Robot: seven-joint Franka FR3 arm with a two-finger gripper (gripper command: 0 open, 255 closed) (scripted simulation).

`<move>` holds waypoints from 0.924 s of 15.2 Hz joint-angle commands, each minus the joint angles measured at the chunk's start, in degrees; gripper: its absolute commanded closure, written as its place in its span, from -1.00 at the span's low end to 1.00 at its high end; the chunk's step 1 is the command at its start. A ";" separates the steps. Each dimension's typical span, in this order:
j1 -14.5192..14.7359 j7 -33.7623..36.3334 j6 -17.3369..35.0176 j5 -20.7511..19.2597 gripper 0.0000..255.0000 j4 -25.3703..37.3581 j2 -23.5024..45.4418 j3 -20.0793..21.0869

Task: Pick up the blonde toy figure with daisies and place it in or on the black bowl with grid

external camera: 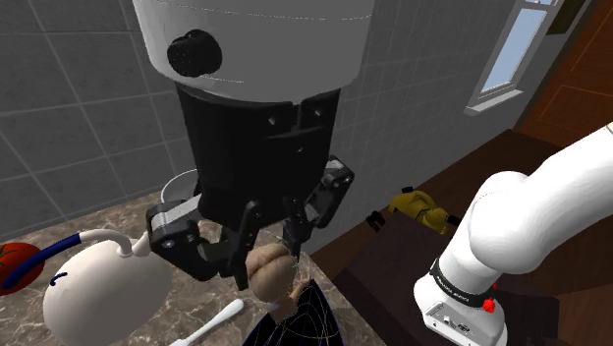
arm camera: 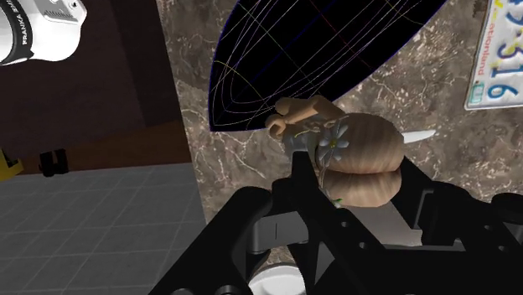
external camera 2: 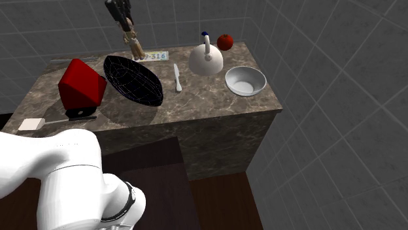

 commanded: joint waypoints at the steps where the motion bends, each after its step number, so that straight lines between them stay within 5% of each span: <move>1: -0.53 3.74 -0.82 -0.49 1.00 2.97 1.78 3.63; 5: -3.83 12.54 -2.39 -4.05 1.00 10.50 8.04 14.39; 14: -2.07 10.98 4.33 -1.74 1.00 1.94 5.27 12.92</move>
